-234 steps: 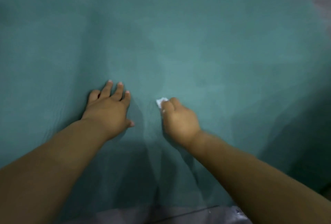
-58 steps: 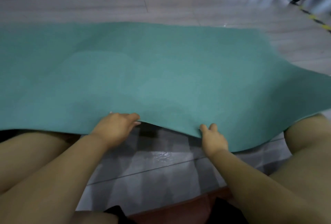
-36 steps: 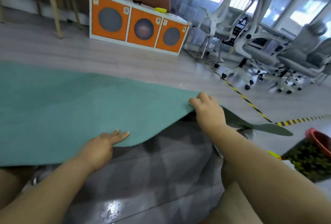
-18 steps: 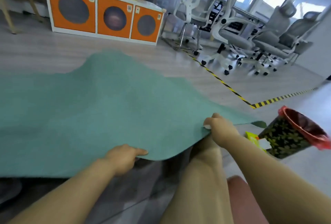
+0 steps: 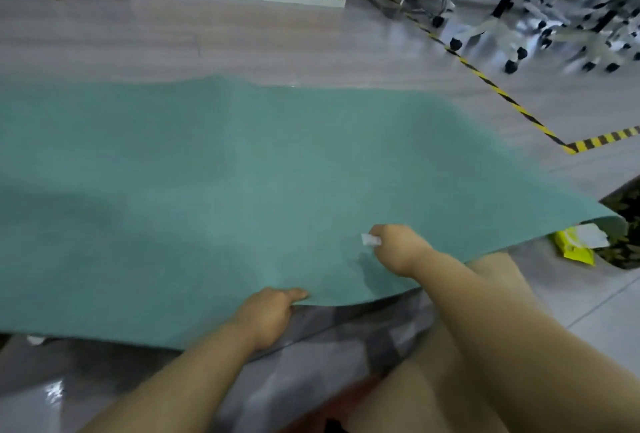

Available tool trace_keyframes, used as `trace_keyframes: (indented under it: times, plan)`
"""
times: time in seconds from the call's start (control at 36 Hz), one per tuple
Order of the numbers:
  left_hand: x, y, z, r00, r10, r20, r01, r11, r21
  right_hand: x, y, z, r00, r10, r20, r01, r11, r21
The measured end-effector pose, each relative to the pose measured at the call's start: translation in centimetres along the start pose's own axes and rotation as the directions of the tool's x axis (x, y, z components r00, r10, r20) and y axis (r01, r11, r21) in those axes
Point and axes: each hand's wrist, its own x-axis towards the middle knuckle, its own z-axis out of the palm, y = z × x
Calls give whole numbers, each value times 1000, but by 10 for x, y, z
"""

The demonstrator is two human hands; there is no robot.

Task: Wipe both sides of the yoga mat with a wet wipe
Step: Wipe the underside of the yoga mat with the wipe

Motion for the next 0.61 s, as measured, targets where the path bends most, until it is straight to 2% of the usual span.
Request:
trace_keyframes:
  times: [0.19,0.33,0.42,0.5,0.61]
  plan:
    - [10,-31,-1,979,83,188,-69,994,-81,24,-12,45,999,8,42,-8,1000,-7]
    - [30,-62,-14,990,33,140,-23,998,-67,48,-25,59,999,24,36,-25,999,23]
    - [45,-87,-19,996,-35,86,28,996,84,70,-34,64,1000,-2,-2,2,1000,27]
    - [55,-108,-31,984,-176,21,168,964,207,94,-42,70,999,-24,-39,26,998,57]
    - [63,-138,-42,909,-415,-29,415,902,117,129,-53,76,997,3,-74,3,997,83]
